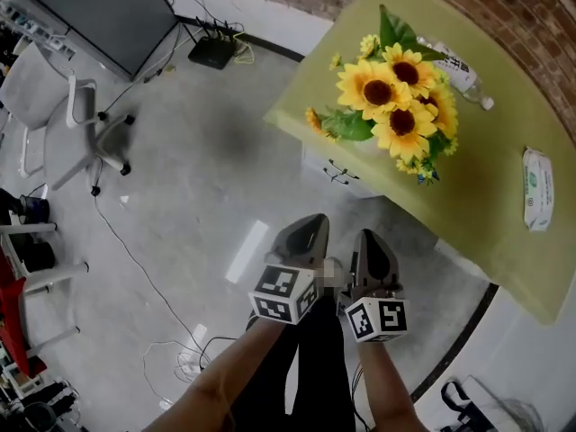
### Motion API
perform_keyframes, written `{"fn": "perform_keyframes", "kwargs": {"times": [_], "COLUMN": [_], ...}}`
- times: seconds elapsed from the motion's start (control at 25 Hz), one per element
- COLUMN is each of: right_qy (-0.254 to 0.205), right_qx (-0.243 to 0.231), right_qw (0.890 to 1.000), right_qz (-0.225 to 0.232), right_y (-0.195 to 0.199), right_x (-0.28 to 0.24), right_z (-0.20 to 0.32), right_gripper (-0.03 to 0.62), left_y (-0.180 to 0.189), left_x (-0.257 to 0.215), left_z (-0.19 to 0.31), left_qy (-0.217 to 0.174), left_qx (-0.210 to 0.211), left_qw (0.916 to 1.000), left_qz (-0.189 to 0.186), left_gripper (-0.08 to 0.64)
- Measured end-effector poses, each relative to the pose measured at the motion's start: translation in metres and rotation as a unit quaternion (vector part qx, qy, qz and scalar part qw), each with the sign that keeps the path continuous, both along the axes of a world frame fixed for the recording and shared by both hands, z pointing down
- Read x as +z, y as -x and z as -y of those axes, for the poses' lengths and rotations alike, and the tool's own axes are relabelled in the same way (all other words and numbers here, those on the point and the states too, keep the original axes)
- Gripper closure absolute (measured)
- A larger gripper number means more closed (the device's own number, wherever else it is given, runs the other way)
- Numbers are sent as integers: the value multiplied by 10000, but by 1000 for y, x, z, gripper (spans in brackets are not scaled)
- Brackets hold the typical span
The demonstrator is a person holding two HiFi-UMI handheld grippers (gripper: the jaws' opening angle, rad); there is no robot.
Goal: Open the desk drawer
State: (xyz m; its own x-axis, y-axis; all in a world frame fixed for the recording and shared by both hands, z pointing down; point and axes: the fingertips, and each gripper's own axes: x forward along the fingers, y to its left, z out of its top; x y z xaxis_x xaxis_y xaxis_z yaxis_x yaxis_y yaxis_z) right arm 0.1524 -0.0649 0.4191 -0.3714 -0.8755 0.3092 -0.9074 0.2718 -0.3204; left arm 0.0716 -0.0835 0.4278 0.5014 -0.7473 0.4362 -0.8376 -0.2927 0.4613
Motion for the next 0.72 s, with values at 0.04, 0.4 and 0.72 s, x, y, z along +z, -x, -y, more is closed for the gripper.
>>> {"fn": "perform_keyframes", "kwargs": {"times": [0.04, 0.4, 0.72], "right_qy": [61, 402, 512], "right_qx": [22, -69, 29], "right_qw": [10000, 9989, 9976], "right_qz": [0, 219, 469], "right_y": [1, -2, 9], "right_x": [10, 93, 161], "right_z": [-1, -9, 7], "right_gripper": [584, 584, 584], "left_y": [3, 11, 16], "left_x": [10, 90, 160], "left_z": [2, -5, -5], "left_qy": [26, 139, 174], "left_qx": [26, 170, 272], "left_qw": [10000, 9996, 9992], "left_qz": [12, 149, 219], "left_gripper": [551, 551, 551]}}
